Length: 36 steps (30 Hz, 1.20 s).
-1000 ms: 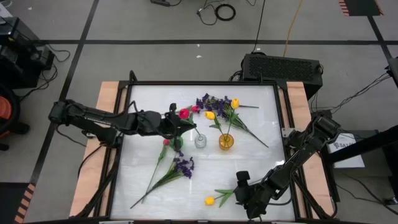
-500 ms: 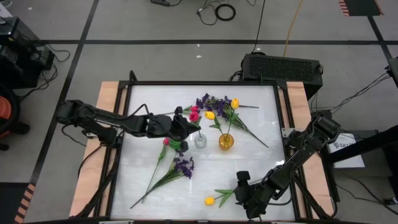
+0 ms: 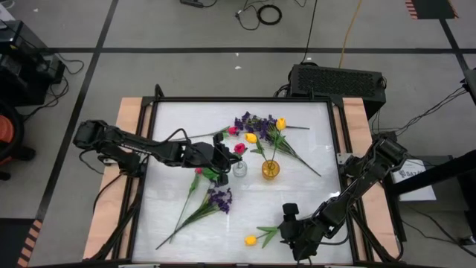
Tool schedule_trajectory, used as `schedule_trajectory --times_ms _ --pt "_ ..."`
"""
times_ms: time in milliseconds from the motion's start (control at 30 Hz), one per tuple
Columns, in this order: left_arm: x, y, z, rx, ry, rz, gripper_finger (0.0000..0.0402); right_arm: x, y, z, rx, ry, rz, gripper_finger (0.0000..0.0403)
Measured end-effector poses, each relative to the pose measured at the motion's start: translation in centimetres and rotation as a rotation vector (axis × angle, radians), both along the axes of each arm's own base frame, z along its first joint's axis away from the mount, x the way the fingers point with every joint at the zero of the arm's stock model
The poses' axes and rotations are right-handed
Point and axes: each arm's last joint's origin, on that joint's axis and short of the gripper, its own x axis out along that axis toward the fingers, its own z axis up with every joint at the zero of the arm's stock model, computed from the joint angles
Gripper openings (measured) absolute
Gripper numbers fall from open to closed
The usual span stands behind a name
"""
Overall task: Sort flowers into vase by color
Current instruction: Put the bottom red tulip into the transparent vase, then put the yellow tulip into the yellow vase
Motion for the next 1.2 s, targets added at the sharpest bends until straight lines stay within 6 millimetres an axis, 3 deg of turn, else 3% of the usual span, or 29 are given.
schedule_trajectory --times_ms 300,833,967,1200 --pt "0.2 0.0 -0.4 0.002 0.015 -0.001 0.0115 0.0 -0.1 -0.1 0.004 0.012 -0.019 0.0216" --pt "-1.3 -1.0 -0.1 0.003 0.11 -0.061 0.0327 -0.1 -0.1 -0.1 0.01 0.023 -0.027 0.0216" --pt "-2.6 -1.1 1.0 -0.006 0.119 -0.045 0.0349 -0.2 -0.1 -0.1 0.01 0.024 -0.023 0.0216" --pt "-5.2 -1.7 3.9 -0.003 0.054 -0.049 0.0352 -0.3 0.1 -0.4 -0.001 0.046 0.016 0.0216"
